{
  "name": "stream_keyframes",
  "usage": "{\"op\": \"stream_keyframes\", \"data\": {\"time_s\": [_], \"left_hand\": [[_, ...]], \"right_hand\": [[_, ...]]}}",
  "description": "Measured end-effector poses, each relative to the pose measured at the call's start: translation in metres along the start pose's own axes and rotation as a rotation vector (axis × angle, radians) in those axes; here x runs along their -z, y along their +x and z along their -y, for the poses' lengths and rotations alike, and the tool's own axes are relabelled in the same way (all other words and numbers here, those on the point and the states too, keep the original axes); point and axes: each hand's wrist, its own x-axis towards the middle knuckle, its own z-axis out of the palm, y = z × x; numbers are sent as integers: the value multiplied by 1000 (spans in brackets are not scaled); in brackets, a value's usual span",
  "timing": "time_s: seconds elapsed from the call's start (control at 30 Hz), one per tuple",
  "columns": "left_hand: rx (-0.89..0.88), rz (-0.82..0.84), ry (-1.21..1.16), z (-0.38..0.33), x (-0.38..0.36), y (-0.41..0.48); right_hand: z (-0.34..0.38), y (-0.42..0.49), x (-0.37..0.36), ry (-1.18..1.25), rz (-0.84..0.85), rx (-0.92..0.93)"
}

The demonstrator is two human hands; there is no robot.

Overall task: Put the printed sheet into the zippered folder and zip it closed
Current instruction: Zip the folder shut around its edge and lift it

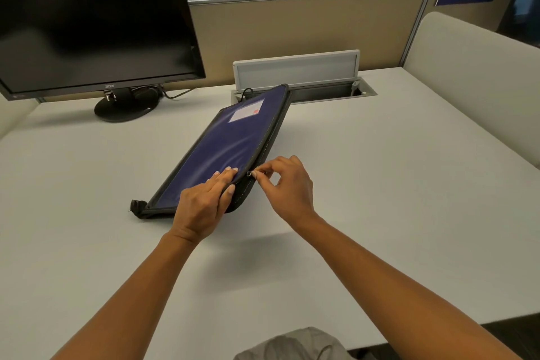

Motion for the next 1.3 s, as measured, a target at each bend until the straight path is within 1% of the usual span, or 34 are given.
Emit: {"op": "stream_keyframes", "data": {"time_s": [0.17, 0.23, 0.33, 0.4, 0.5, 0.63, 0.77, 0.9, 1.03, 1.2, 1.3], "left_hand": [[91, -52, -102, 11, 15, -14], [175, -72, -179, 14, 22, -16], [308, -114, -359, 11, 35, -13], [376, -193, -445, 8, 41, -11], [442, -285, -499, 5, 49, -8], [533, -341, -596, 7, 60, -5], [573, -366, -629, 8, 67, -8], [579, -389, -641, 8, 72, -11], [613, -424, -612, 10, 73, -16], [674, -398, -603, 9, 79, -14], [659, -415, -603, 9, 76, -14]], "right_hand": [[14, 4, -3, 113, 137, 109], [23, 3, -6, 165, 140, 108], [39, 3, -10, 235, 119, 101], [48, 4, -12, 319, 96, 91], [65, 1, -14, 464, 92, 82], [89, -5, -21, 468, 145, 187], [98, -4, -22, 430, 134, 270], [101, -1, -20, 425, 130, 286], [97, 9, -19, 444, 78, 254], [95, 15, -16, 463, 113, 207], [94, 20, -13, 457, 133, 182]]}}
